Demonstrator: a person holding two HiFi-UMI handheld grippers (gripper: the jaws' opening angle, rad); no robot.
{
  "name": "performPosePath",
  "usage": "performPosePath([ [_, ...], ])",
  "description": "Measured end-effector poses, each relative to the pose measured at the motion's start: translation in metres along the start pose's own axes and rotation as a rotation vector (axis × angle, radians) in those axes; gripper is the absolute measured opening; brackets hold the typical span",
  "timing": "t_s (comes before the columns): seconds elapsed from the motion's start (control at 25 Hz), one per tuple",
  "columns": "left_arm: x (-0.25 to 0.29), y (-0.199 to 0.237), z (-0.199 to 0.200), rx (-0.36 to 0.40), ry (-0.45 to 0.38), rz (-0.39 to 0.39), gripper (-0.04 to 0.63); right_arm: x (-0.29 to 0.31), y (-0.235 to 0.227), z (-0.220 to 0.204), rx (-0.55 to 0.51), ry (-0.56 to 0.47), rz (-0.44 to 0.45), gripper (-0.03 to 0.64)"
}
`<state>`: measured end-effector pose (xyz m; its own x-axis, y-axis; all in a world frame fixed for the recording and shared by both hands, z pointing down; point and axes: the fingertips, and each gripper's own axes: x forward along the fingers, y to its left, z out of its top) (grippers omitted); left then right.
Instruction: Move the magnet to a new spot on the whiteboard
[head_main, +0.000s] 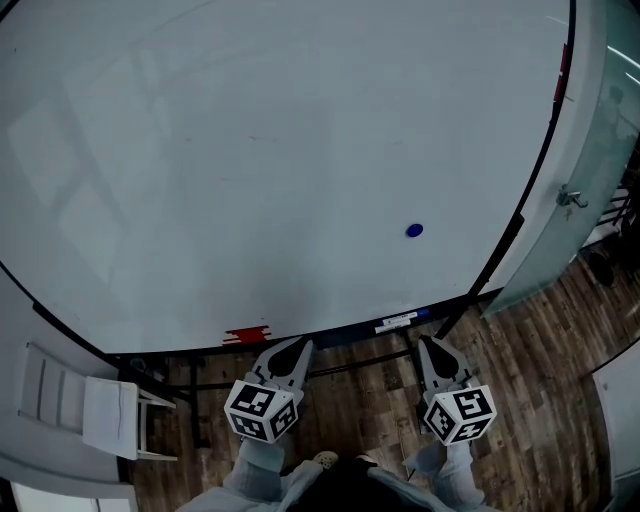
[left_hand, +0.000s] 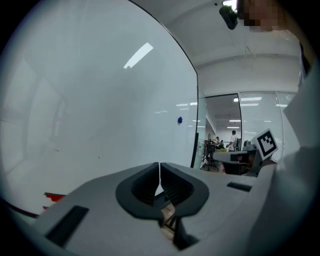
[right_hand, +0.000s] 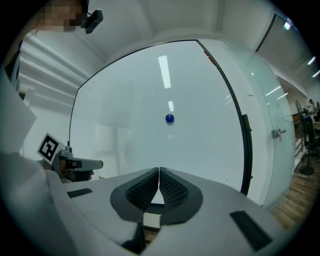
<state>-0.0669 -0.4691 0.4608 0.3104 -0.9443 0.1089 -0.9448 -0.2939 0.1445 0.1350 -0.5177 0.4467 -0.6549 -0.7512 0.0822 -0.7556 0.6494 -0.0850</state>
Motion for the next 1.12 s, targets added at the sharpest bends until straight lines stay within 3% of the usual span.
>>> performPosePath([
  [0.36, -0.003, -0.012, -0.015, 0.026, 0.019, -0.062, 0.009, -0.001, 0.009, -0.019, -0.009, 0.049, 0.005, 0.028],
  [1.12, 0.013, -0.031, -0.016, 0.070, 0.025, -0.100, 0.009, -0.006, 0.016, -0.019, 0.015, 0.056, 0.023, 0.028],
])
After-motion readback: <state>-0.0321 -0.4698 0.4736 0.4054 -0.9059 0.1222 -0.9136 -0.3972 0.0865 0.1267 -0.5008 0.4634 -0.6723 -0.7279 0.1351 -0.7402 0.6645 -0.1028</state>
